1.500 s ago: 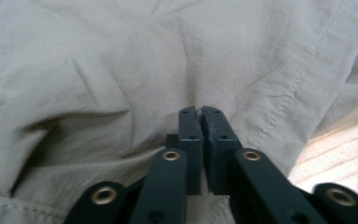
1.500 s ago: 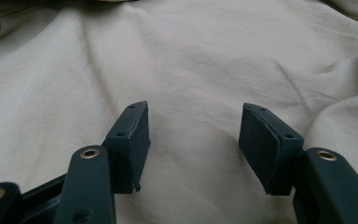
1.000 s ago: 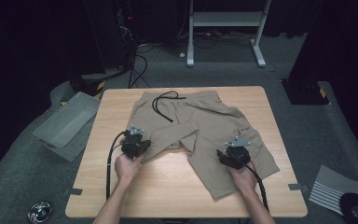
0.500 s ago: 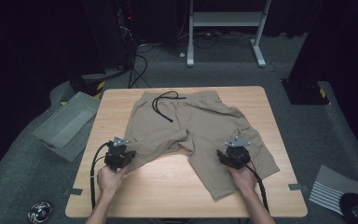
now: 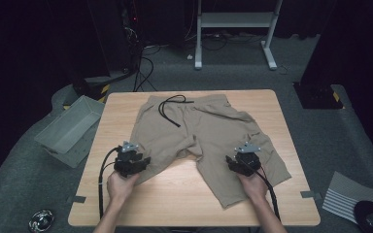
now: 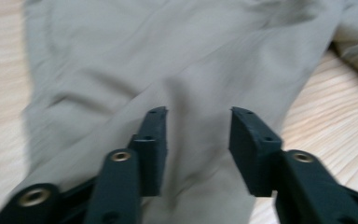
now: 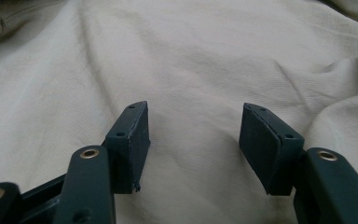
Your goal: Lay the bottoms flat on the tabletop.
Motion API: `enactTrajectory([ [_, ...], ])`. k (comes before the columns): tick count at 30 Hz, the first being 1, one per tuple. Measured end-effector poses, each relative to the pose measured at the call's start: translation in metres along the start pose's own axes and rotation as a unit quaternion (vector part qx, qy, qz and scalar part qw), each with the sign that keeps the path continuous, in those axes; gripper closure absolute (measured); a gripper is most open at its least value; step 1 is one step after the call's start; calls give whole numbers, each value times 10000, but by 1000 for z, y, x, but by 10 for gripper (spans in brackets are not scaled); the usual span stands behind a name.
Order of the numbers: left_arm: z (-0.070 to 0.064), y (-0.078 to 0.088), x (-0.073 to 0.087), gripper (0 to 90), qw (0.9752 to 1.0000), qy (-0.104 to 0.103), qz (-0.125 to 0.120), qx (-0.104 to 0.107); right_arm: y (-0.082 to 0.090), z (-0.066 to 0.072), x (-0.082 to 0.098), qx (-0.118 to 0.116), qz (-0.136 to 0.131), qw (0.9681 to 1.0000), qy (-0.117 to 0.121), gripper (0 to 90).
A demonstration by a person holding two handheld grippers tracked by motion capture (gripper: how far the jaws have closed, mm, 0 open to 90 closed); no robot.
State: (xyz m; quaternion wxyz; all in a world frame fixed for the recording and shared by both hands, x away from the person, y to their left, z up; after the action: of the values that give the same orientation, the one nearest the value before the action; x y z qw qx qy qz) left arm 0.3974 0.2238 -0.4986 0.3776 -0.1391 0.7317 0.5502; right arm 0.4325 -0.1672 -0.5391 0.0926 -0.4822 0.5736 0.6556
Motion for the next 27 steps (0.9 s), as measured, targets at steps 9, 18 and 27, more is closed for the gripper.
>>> enactTrajectory([
  [9, -12, -47, -5, 521, 9994, 40, 345, 22, 0, -1, 0, -27, 9, 10000, -34, 431],
  [18, -6, -74, -27, 628, 9988, -179, 195, -421, -4, -6, -2, -174, 57, 9996, -227, 433],
  [27, 3, -83, -43, 867, 9994, 59, 74, -332, -11, -6, -9, -23, 49, 9995, -297, 435],
])
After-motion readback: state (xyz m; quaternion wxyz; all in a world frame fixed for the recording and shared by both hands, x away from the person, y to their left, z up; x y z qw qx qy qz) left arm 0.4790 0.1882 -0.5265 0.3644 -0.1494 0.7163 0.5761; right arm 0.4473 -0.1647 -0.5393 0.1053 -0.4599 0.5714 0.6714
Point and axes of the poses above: each handheld gripper's, and its own axes: y roughly backward along the jaws, x roughly out of its underside, z roughly to its left, the point moved 2 cm from there along -y, roughly forward along the jaws, and after that the axes turned 2 degrees about y, right-handed, at the moved point
